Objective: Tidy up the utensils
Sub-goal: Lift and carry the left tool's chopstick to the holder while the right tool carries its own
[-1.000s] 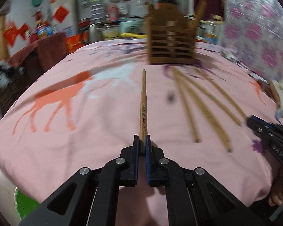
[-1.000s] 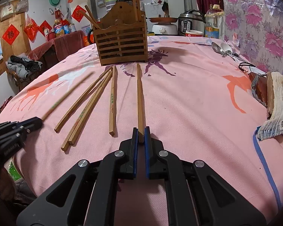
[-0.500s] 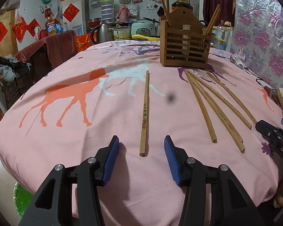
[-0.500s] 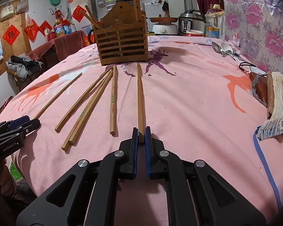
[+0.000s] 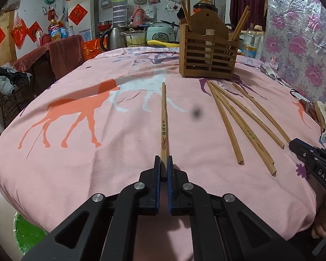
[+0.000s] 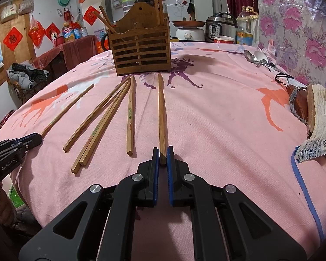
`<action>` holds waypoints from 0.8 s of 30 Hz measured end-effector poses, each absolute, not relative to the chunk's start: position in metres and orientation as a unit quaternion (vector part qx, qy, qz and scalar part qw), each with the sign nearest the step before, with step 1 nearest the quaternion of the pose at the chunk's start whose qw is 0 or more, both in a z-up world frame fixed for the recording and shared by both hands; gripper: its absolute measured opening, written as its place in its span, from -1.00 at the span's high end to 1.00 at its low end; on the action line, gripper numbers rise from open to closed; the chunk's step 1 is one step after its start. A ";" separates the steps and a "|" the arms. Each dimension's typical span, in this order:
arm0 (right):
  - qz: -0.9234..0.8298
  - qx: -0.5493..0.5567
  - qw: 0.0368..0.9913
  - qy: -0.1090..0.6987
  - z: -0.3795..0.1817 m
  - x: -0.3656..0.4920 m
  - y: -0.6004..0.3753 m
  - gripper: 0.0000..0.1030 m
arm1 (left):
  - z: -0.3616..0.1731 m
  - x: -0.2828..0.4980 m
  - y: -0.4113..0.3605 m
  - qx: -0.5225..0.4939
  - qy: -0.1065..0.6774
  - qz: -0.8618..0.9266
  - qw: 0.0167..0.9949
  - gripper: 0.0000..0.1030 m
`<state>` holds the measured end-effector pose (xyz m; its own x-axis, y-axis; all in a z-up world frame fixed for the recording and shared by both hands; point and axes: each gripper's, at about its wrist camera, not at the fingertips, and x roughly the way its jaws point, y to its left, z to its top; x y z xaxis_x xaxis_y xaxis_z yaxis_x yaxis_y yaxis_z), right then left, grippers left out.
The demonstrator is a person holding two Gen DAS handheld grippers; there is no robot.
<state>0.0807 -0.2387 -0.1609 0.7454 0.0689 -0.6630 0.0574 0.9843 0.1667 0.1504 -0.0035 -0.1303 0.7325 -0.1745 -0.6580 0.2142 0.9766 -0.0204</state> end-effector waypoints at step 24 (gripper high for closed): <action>0.005 0.090 0.930 0.356 -0.161 0.080 -0.238 0.84 | -0.130 0.150 -0.002 0.021 0.357 -0.110 0.928 0.89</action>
